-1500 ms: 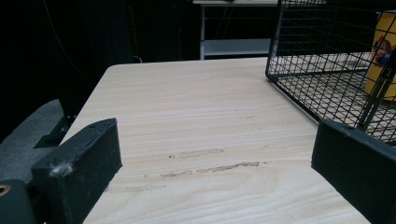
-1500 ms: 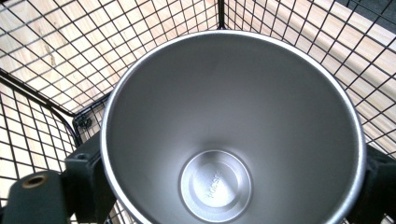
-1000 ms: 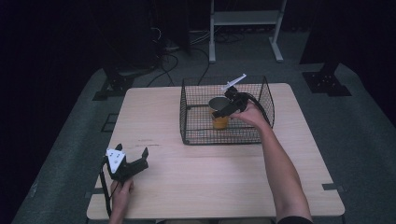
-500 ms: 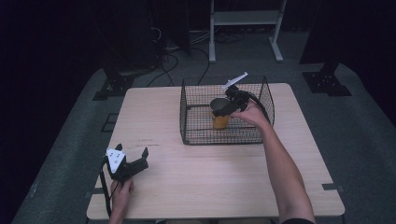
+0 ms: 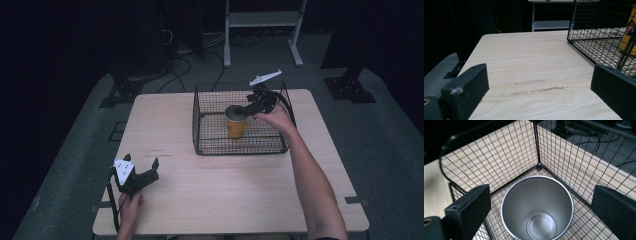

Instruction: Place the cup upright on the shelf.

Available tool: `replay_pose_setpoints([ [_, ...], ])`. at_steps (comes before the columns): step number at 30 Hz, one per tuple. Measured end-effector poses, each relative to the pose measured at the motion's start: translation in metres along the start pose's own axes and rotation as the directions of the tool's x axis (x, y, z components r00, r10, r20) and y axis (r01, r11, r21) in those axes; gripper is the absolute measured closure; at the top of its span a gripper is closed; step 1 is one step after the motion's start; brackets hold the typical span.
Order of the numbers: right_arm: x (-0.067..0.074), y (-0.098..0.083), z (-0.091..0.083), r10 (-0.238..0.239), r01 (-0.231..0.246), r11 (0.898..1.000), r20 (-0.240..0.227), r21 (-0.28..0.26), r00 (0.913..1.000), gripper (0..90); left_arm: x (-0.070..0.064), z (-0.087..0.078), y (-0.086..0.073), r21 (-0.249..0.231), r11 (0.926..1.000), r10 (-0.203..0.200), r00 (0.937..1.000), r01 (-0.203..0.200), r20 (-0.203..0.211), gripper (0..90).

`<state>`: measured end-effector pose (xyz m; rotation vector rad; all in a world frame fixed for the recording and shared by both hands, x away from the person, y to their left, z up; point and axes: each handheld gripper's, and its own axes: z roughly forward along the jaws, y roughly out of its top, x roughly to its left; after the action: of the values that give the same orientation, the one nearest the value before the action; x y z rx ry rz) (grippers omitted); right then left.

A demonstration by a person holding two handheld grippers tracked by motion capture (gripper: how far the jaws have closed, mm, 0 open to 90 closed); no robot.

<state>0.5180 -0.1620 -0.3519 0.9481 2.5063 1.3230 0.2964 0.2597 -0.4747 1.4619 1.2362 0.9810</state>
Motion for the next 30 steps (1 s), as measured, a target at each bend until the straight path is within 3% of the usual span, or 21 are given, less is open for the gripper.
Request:
replay_pose_setpoints([
  [11,0.004,0.000,-0.029,0.020,-0.022,0.999,-0.030,-0.039,0.9993,2.5,0.000,0.000,0.000,0.004,1.0000,0.001,1.0000,-0.001,-0.004,0.8],
  [30,0.028,-0.019,-0.077,-0.012,0.009,0.998,-0.054,-0.058,0.9985,4.8,-0.001,-0.001,0.000,0.002,0.9999,0.011,0.9999,-0.011,-0.001,0.8],
])
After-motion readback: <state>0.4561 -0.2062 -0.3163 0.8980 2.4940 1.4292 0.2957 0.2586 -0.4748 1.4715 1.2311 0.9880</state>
